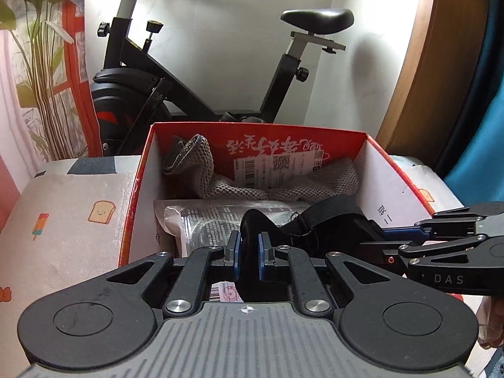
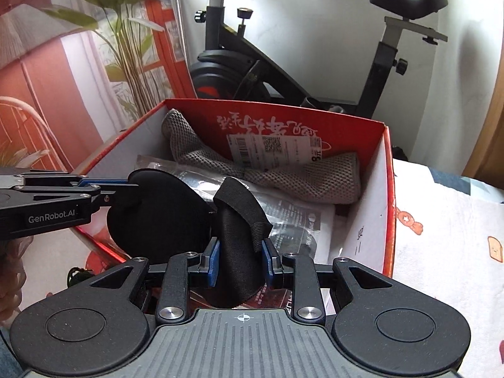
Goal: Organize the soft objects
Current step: 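Lift the black cloth with the left tool while the right tool grips it, carry toward box, then open both tools to release the black cloth inside the red box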
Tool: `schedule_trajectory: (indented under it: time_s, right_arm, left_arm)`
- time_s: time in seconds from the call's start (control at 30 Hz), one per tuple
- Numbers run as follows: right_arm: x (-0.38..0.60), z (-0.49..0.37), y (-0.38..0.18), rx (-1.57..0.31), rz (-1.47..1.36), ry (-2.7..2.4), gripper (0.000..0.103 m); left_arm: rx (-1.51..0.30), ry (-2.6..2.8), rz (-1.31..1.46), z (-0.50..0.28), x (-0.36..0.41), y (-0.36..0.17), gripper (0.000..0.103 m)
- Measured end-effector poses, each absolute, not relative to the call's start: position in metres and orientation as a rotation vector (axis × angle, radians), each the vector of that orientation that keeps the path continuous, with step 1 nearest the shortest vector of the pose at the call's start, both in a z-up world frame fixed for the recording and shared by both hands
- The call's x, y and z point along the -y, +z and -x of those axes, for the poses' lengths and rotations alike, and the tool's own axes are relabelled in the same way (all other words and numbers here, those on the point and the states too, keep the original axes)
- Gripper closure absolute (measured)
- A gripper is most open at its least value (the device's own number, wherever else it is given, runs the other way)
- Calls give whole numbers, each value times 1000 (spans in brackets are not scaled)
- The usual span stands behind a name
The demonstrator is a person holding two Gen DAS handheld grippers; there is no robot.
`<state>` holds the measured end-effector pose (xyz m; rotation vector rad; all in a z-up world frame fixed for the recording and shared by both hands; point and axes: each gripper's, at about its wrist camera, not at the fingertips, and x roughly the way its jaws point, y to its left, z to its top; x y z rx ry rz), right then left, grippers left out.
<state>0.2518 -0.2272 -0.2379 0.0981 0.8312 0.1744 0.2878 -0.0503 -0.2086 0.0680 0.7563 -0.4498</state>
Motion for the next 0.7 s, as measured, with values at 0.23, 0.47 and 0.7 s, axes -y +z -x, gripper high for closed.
schedule_trajectory:
  time_s: [0.23,0.47,0.7]
  right_arm:
    - [238,-262,-248,-896,-154,121,78]
    - [241,-255,-247,-882,-135,87,71]
    - [236,-244,-232,-822,-71,78,49]
  left_arm:
    - [-799,-423,-106,-295,51,-214,90]
    - [-793,-433,-128,-294,48,-212,83]
    - [-745,-437,-158,-284,46,-203,47]
